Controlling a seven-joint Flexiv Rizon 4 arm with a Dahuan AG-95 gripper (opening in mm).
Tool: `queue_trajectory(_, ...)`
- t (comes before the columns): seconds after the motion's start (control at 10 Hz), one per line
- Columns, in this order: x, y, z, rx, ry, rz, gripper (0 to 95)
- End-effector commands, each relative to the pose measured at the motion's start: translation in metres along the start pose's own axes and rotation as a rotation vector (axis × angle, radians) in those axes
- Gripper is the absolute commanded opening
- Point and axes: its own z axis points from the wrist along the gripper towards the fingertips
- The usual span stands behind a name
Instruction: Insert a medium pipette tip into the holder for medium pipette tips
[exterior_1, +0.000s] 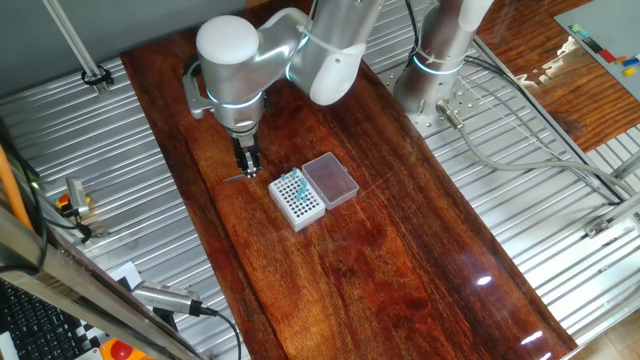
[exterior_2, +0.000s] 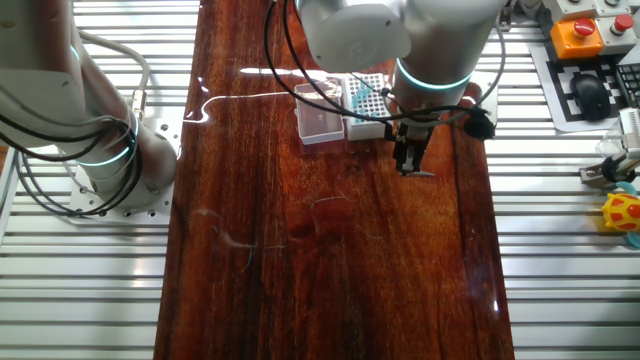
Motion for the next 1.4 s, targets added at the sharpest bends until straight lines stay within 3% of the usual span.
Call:
queue_trajectory(0.1, -0.0002, -0.0006, 0.0036, 0.0, -0.002, -0.002, 19.0)
queue_trajectory(1.2, 0.0037, -0.0028, 0.0072, -0.013, -0.004, -0.028, 19.0)
queue_trajectory(1.3, 0.0032, -0.003, 0.0091, -0.012, -0.003, -0.03, 0.0)
queue_trajectory(1.4, 0.0028, -0.0033, 0.0108, -0.013, -0.004, -0.029, 0.0)
